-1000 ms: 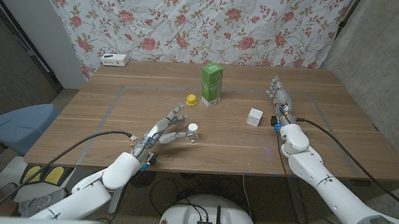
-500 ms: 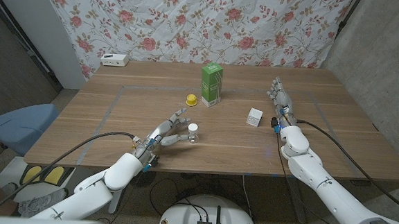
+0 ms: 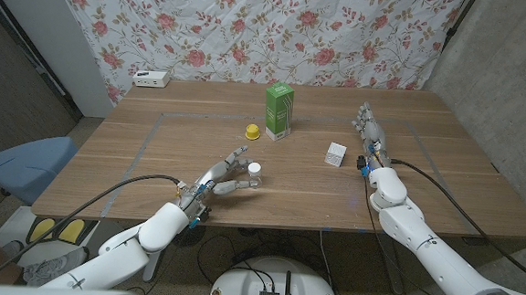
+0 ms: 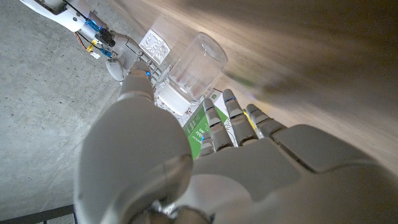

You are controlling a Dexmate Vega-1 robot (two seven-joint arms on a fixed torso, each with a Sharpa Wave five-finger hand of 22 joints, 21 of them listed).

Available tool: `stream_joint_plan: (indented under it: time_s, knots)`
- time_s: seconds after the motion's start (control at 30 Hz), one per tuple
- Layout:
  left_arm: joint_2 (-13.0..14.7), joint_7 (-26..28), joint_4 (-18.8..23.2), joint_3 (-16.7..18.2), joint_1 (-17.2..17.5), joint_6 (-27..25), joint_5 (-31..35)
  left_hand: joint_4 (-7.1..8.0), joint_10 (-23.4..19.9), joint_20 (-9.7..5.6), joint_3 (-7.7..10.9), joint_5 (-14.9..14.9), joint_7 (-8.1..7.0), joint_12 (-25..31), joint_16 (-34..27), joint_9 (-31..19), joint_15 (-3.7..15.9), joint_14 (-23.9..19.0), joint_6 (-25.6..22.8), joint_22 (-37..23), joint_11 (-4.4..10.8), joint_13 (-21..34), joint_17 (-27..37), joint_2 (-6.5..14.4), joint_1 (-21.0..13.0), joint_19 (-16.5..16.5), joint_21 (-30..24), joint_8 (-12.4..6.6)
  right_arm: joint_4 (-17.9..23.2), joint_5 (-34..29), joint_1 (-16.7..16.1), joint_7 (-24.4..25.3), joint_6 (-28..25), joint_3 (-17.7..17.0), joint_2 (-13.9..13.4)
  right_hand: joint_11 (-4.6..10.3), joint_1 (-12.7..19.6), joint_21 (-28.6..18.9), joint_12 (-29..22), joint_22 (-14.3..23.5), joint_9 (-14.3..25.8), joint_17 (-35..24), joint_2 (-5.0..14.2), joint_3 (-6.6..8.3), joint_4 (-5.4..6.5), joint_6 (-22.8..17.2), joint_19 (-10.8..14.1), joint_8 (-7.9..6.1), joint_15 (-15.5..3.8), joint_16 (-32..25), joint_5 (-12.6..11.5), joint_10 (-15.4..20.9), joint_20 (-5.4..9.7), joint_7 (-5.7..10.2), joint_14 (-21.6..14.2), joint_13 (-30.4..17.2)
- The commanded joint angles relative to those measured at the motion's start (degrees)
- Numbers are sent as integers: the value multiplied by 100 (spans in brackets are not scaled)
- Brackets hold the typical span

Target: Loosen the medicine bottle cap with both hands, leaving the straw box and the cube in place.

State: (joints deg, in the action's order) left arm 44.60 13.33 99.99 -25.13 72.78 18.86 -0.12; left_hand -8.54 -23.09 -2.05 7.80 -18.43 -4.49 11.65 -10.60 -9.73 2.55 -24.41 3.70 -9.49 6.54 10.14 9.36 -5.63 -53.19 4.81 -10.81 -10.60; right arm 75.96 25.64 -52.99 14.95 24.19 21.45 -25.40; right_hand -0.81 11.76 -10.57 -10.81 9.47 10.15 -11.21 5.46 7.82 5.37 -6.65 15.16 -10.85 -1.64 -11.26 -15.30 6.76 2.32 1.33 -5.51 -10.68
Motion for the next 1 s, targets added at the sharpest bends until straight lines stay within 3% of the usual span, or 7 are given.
stream_joint_plan:
  time_s: [0.03, 1.0]
  knots:
    - [61, -1, -19, -52, -32, 29, 111, 2, -59, -366, -9, 36, -36, 3, -14, -20, 664, -86, -45, -10, 13, 5, -4, 27, -95, 79, -1, -38, 32, -32, -106, 65, 131, -34, 26, 23, -16, -12, -32, 8, 18, -5, 19, 15, -37, -48, 21, -20, 1, -11, -53, 64, 270, -4, 2, -9]
    - [176, -126, 52, -168, -172, -310, 227, -23, -298, -439, 107, 278, -92, 6, -8, -21, 795, -256, -238, -11, 151, 9, -3, 206, -455, 179, -6, -63, -81, 47, -117, -86, 199, -58, 25, 12, -31, -16, -30, 9, 18, -6, 23, 9, -40, -66, 27, -15, -18, -12, -63, 72, 262, -11, 5, -9]
